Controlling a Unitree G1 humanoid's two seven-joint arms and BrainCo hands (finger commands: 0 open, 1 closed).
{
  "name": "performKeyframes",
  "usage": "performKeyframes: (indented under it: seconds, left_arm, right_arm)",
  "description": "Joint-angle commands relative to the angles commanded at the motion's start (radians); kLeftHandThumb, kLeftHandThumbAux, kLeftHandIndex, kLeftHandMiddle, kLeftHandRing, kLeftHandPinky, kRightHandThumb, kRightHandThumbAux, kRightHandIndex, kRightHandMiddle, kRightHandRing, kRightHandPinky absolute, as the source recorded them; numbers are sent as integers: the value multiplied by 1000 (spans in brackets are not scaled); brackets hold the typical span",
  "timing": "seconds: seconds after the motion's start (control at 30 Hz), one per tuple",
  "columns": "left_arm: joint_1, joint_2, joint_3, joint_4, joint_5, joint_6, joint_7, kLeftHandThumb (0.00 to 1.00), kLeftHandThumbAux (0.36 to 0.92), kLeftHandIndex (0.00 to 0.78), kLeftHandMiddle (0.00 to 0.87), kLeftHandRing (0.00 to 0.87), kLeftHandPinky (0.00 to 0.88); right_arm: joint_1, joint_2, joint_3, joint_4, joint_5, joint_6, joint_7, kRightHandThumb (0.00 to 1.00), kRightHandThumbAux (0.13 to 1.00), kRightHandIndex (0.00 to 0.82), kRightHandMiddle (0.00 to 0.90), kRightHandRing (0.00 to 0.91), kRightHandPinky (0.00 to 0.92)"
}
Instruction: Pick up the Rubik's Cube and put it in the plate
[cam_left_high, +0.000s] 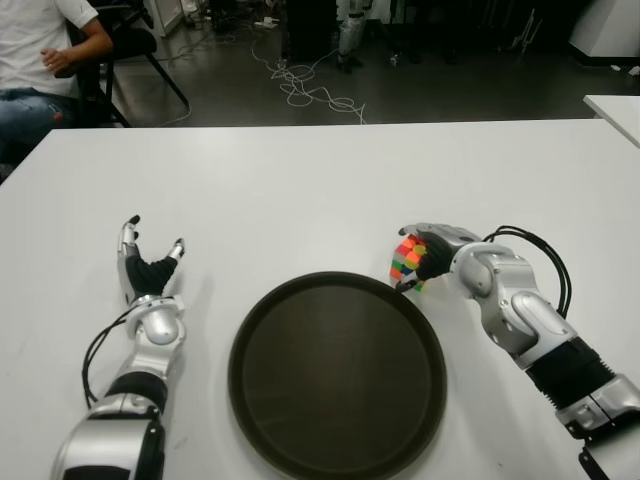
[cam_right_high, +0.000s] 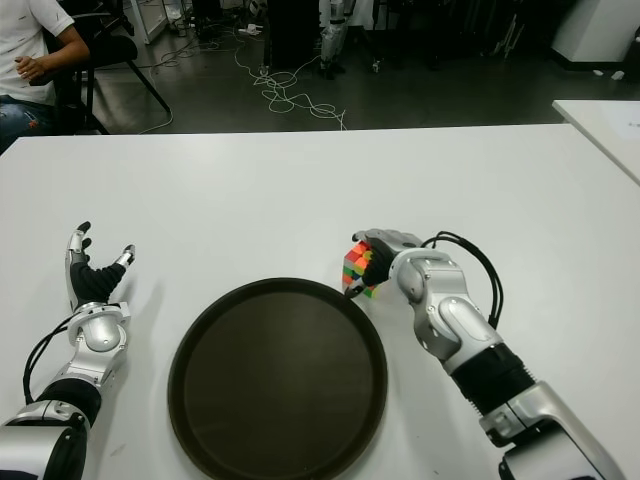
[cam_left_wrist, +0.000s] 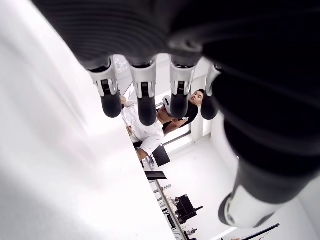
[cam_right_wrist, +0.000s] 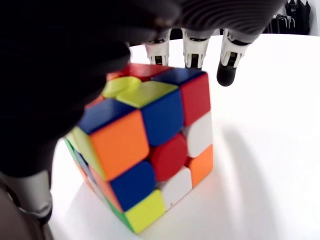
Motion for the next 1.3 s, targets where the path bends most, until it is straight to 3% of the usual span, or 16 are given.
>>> performKeyframes:
  seconds: [0.4, 0.8, 1.07, 1.2, 1.3]
  left_arm:
    - [3, 0, 4, -2, -8, -4, -7, 0, 770, 81, 113, 105, 80]
    - [1, -2, 11, 2, -15, -7, -9, 0, 740, 97, 126, 114, 89]
    - [4, 7, -5, 1, 10, -8, 1, 0, 756, 81, 96, 87, 71]
    - [5, 8, -7, 0, 12, -8, 0, 0, 744, 83, 101, 98, 100]
    - [6, 8, -7, -2, 10, -5, -4, 0, 739, 82, 103, 99, 88]
  right_arm:
    - [-7, 2, 6, 17, -3, 7, 10, 0, 666, 59, 85, 58, 15]
    - [-12, 6, 9, 31, 2, 5, 16, 0, 661, 78, 99, 63, 18]
    - [-13, 10, 12, 28, 11, 9, 38, 0, 677, 78, 101, 62, 17]
    - [-14, 13, 13, 31, 10, 10, 45, 0, 669, 77, 103, 65, 16]
    - [-10, 14, 6, 38, 22, -14, 28, 0, 658, 75, 102, 67, 19]
